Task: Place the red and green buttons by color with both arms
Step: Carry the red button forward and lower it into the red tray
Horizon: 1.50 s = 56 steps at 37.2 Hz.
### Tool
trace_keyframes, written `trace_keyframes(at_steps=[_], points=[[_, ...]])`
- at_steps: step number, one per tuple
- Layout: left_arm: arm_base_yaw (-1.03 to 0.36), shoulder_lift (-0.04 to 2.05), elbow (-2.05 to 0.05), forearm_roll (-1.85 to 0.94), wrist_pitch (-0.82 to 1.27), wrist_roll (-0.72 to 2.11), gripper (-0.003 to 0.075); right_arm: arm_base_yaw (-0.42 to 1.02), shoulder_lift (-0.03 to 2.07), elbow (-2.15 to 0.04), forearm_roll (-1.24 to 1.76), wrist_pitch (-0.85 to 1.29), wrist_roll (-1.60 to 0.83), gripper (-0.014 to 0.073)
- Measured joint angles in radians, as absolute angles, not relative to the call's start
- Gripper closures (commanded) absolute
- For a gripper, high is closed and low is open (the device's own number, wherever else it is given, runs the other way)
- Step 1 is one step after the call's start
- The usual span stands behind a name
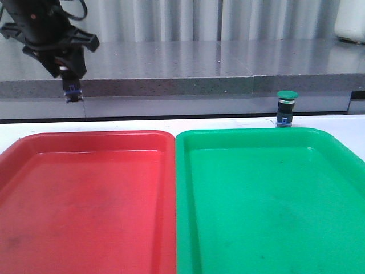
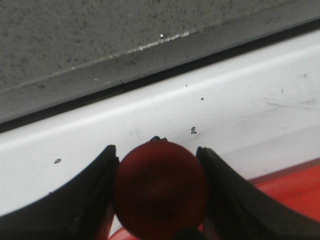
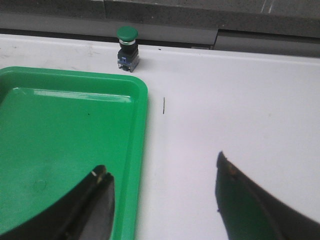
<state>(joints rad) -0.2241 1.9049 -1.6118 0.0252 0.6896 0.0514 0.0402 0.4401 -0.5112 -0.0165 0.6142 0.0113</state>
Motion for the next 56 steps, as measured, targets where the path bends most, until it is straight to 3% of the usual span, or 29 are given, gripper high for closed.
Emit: trace_keyframes(at_steps=[18, 27, 38, 56], points=[[-0.240, 1.426, -1.172, -0.013, 0.613, 0.065, 0.0479, 0.040, 0.440, -0.511, -0.017, 0.614, 0.011, 0.0125], [-0.385, 1.280, -0.940, -0.013, 0.552, 0.067, 0.0479, 0.040, 0.440, -0.511, -0.017, 0.614, 0.011, 0.0125], [-0.542, 1.290, -0.799, -0.018, 0.454, 0.067, 0.0479, 0.040, 0.440, -0.511, -0.017, 0.614, 0.011, 0.0125], [-0.550, 1.496, -0.786, -0.018, 0.323, 0.067, 0.0479, 0.040, 0.440, -0.511, -0.017, 0.614, 0.011, 0.0125]])
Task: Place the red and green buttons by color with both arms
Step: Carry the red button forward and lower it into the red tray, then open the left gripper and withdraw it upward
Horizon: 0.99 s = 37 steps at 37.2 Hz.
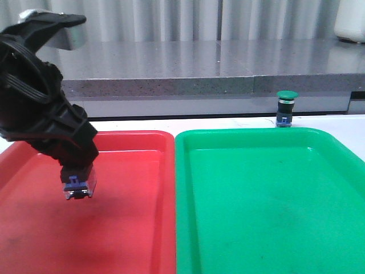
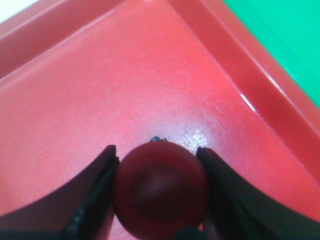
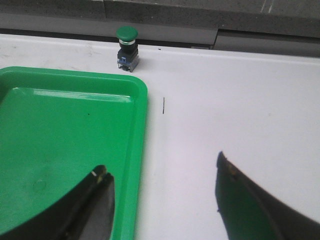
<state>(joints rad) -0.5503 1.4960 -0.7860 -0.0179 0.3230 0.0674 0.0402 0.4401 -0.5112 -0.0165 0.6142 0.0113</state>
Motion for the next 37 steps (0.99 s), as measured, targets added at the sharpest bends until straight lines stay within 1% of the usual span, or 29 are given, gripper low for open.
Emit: trace_keyframes(at_steps=[12, 19, 22, 25, 26, 29, 31, 37], points=[[-0.550, 1.564, -0.786, -0.018, 0.309, 0.067, 0.0478, 0.040, 0.440, -0.511, -0.017, 0.614, 0.011, 0.0125], [-0.552, 1.565, -0.786, -0.018, 0.303, 0.067, 0.0472, 0.040, 0.440, -0.511, -0.017, 0.614, 0.011, 0.0125], [-0.552, 1.566, -0.786, -0.018, 0.303, 0.067, 0.0422, 0.040, 0.440, -0.511, -0.017, 0.614, 0.011, 0.0125], [-0.552, 1.566, -0.786, -0.018, 0.303, 0.067, 0.0325, 0.040, 0.440, -0.511, -0.017, 0.614, 0.011, 0.0125], [-0.554, 1.566, -0.786, -0.018, 0.303, 0.067, 0.0283, 0.040, 0.440, -0.511, -0.017, 0.614, 0.011, 0.0125], [-0.554, 1.568, -0.786, -0.018, 0.305, 0.067, 0.0194, 0.040, 0.440, -0.511, -0.017, 0.614, 0.011, 0.0125], [-0.554, 1.568, -0.786, -0.018, 0.306, 0.067, 0.0164, 0.040, 0.440, -0.511, -0.017, 0.614, 0.011, 0.0125], [-0.554, 1.568, -0.792, -0.018, 0.328, 0.069, 0.0166, 0.040, 0.440, -0.511, -0.017, 0.614, 0.011, 0.0125]])
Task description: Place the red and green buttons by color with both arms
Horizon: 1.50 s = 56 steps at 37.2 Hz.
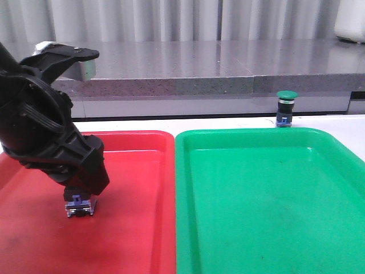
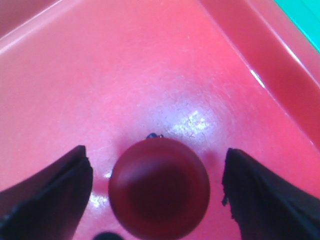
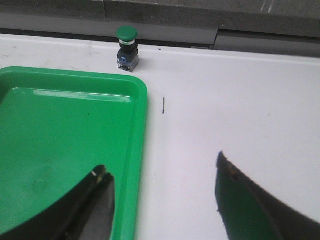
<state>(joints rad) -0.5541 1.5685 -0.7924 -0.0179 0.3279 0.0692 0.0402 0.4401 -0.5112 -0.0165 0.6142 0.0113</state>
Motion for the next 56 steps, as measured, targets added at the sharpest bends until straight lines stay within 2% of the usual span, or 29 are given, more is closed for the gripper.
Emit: trace_keyframes(at_steps=[11, 24, 44, 56], points=[[-0.554, 1.495, -0.923, -0.018, 0.538, 0.069, 0.0166, 0.040, 0.440, -0.511, -0.017, 0.614, 0.011, 0.0125], [-0.554, 1.236, -0.982, -0.018, 0.672, 0.069, 0.0166, 0.040, 0.440, -0.511, -0.017, 0.614, 0.011, 0.0125], [-0.554, 0.685, -0.736, -0.048, 0.719, 0.069, 0.0166, 0.040, 0.440, -0.511, -0.017, 0.614, 0.011, 0.0125], [-0.554, 0.618, -0.717, -0.050, 0.720, 0.069, 0.0166, 0.040, 0.440, -0.511, -0.017, 0.614, 0.011, 0.0125]])
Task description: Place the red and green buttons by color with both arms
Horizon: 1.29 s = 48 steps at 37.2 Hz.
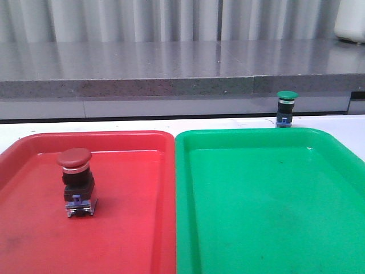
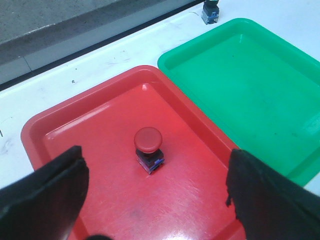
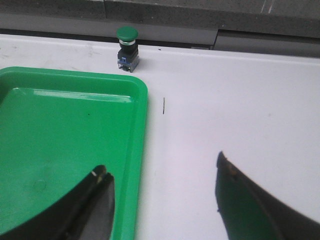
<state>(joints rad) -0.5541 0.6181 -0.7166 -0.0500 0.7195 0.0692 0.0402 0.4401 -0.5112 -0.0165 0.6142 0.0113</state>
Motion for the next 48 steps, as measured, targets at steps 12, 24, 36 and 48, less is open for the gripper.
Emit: trace_keyframes(at_steps=[12, 24, 36, 48], points=[[-0.554, 0.618, -0.716, -0.052, 0.720, 0.068, 0.0167, 0.040, 0.440, -0.511, -0.017, 0.600, 0.011, 0.0111], [-0.554, 0.618, -0.716, -0.052, 0.720, 0.068, 0.0166, 0.042, 0.542, -0.536, -0.017, 0.599, 0.011, -0.0049], [-0.554, 0.618, -0.716, -0.052, 0.720, 0.068, 0.0166, 0.111, 1.020, -0.847, -0.017, 0.564, 0.000, -0.0049], [-0.554, 0.618, -0.716, -0.052, 0.720, 0.068, 0.0166, 0.111, 1.506, -1.139, 0.037, 0.500, 0.023, -0.0049]])
